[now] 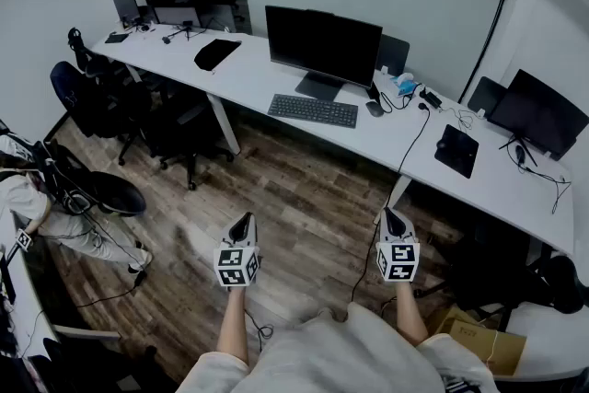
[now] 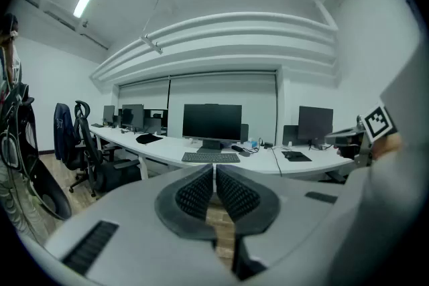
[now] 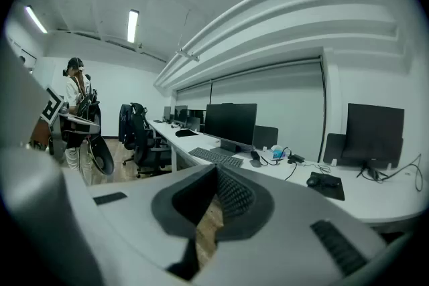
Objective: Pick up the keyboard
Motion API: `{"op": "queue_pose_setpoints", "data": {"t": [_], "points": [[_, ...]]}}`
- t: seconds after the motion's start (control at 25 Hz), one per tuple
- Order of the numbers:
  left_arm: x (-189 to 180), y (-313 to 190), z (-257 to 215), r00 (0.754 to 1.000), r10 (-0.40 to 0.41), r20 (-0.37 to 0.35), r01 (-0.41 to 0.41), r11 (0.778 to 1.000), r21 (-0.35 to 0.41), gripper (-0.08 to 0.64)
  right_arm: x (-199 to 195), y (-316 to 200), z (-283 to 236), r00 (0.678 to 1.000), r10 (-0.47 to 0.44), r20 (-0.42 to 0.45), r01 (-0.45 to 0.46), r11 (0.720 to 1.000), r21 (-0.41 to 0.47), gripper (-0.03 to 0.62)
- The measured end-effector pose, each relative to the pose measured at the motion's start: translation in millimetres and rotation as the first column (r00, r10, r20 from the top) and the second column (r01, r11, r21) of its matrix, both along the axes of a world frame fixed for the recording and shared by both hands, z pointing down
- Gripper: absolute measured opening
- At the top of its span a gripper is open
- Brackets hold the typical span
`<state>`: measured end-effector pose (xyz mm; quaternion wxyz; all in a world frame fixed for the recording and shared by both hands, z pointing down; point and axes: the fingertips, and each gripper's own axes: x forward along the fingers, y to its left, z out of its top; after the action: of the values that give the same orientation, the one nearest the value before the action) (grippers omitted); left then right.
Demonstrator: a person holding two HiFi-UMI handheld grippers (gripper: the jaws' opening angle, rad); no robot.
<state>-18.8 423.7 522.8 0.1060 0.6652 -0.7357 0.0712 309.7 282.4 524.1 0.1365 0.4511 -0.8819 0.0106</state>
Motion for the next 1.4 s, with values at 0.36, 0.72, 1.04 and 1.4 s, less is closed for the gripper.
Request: {"op": "queue_pose_setpoints", "data": {"t": [0.36,0.72,1.04,1.4], "points": [[10,4,-1,0.999,0.031,-0.035,-0.031,1.0,0.006,0.02,2,7,-5,1.0,-0.014,0.026,0.014,1.0,0.006,0.0],[22,-4,1,0.995,0.082,-0.063,-0.082,0.997,-0.001,0.308,-3,2,-3,0.996,-0.067,0.066,0.067,0.998,-0.005,0.433],[26,-8,0,0.997,0.068,-0.039,-0.067,0.998,0.01,0.308,1,-5,1,0.996,-0.069,0.048,0.069,0.998,0.004,0.431],[40,-27,4,0.998,0.044,-0.033,-0.045,0.999,-0.006,0.308,7,-24,8,0.994,-0.104,0.033,0.104,0.995,-0.007,0.431]]}}
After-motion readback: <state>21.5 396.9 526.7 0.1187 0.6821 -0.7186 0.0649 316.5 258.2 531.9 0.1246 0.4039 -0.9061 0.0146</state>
